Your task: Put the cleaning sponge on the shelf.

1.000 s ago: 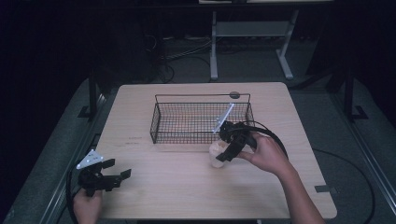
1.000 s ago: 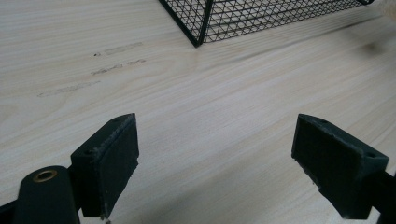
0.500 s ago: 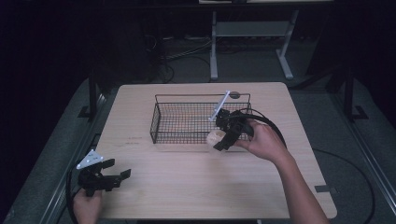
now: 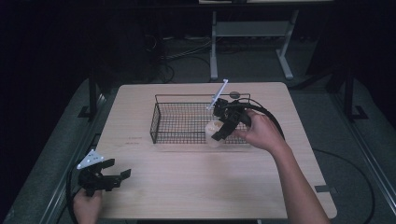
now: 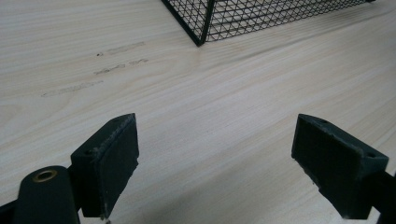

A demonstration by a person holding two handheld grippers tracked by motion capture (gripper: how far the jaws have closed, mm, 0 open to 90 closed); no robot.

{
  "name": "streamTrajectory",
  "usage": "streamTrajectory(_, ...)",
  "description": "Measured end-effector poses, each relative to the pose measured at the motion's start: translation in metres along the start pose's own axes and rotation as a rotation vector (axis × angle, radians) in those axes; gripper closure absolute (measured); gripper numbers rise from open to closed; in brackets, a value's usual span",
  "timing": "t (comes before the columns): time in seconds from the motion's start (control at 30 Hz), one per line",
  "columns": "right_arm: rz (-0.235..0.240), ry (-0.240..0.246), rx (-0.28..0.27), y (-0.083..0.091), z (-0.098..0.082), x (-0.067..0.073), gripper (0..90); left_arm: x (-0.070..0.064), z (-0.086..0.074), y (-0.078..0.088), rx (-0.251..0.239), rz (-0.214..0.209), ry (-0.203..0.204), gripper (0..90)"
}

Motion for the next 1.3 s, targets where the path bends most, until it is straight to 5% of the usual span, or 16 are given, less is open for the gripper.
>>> streamTrajectory(0.83, -0.052, -0.086, -0.007, 0.001, 0.028, -0.047, 30.5, -0.001, 0.002, 0.000, -0.008, -0.006, -0.003, 13.7)
streamTrajectory(1.3, -0.077, -0.148, 0.024, -0.011, 0.016, -0.071, 30.3, -0.002, 0.002, -0.001, -0.002, -0.009, -0.012, 13.6)
Point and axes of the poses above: each handheld gripper's, and its own axes: y roughly backward along the jaws, z roughly out of its top, x roughly to its left, the point moved 8 cm from there along -y, roughly forward along the jaws, and after that the axes turned 3 degrees about y, right-handed, at the moved point
